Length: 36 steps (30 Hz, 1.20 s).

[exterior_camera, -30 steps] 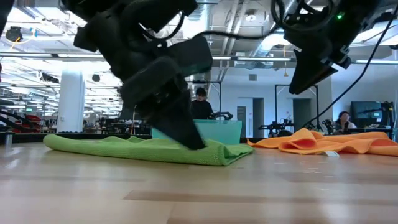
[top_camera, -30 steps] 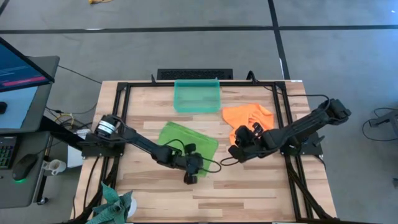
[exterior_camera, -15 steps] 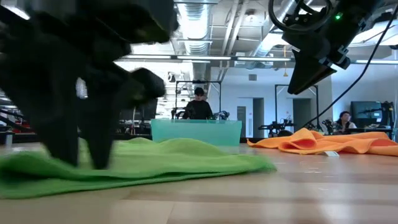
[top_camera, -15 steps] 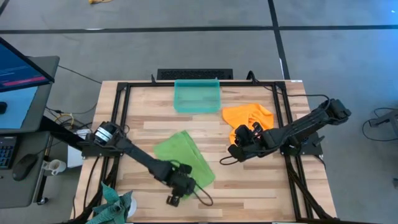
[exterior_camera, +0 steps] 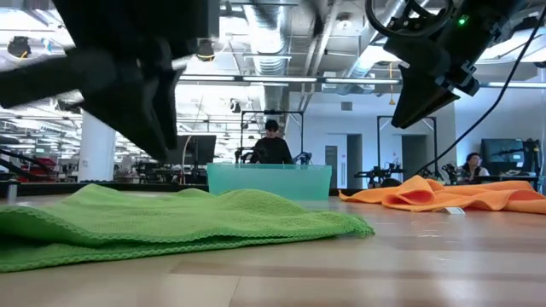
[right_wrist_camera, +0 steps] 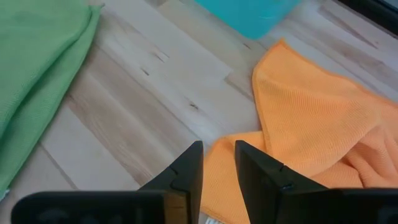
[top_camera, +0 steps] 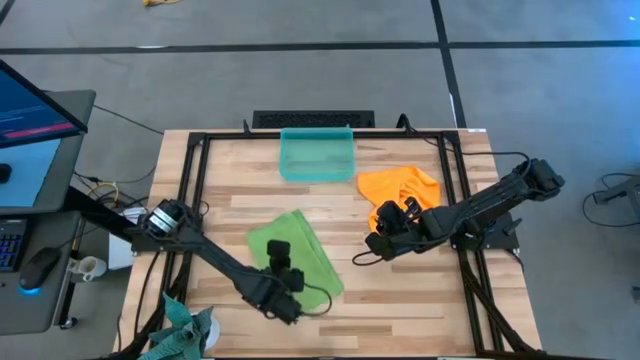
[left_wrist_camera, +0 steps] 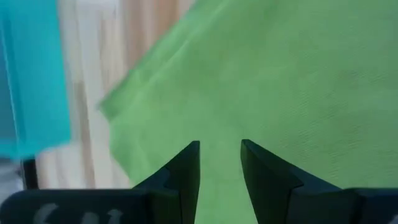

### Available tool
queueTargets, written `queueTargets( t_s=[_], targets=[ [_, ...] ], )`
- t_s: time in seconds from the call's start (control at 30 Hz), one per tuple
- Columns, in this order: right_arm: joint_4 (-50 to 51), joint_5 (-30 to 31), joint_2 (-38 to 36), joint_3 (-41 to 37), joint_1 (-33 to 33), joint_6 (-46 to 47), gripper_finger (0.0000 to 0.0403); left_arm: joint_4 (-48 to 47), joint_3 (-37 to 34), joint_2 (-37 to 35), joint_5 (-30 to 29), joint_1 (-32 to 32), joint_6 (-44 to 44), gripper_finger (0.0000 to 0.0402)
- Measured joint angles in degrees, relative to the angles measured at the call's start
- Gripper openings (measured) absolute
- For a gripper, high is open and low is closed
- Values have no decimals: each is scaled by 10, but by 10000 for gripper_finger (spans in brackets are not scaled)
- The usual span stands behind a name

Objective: Roll microfiber towels into tight, uniform cylinder then place into a basket
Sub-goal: Fold the green towel

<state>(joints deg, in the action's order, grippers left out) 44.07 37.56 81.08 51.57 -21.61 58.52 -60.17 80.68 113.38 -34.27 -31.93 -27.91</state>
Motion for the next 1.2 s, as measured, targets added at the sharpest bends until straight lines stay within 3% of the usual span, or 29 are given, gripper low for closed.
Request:
queueTargets(
  t_s=[0.1, 0.23, 0.63, 0.93, 1.2],
  targets=[
    [-1, 0, 0, 0, -9, 0, 116, 1, -21, 0, 56, 26, -7, 109],
    [0, -1, 0, 0, -19, 0, 116, 23, -60, 0, 67, 60, 13, 109],
    [0, -1, 0, 0, -8, -5, 116, 49, -78, -1, 30, 124, 50, 109],
    [0, -1, 0, 0, -9, -5, 116, 216, -120, -8, 125, 196, 196, 109],
    [0, -1, 0, 0, -1, -5, 116, 318, -126, -5, 131, 243, 298, 109]
  ],
)
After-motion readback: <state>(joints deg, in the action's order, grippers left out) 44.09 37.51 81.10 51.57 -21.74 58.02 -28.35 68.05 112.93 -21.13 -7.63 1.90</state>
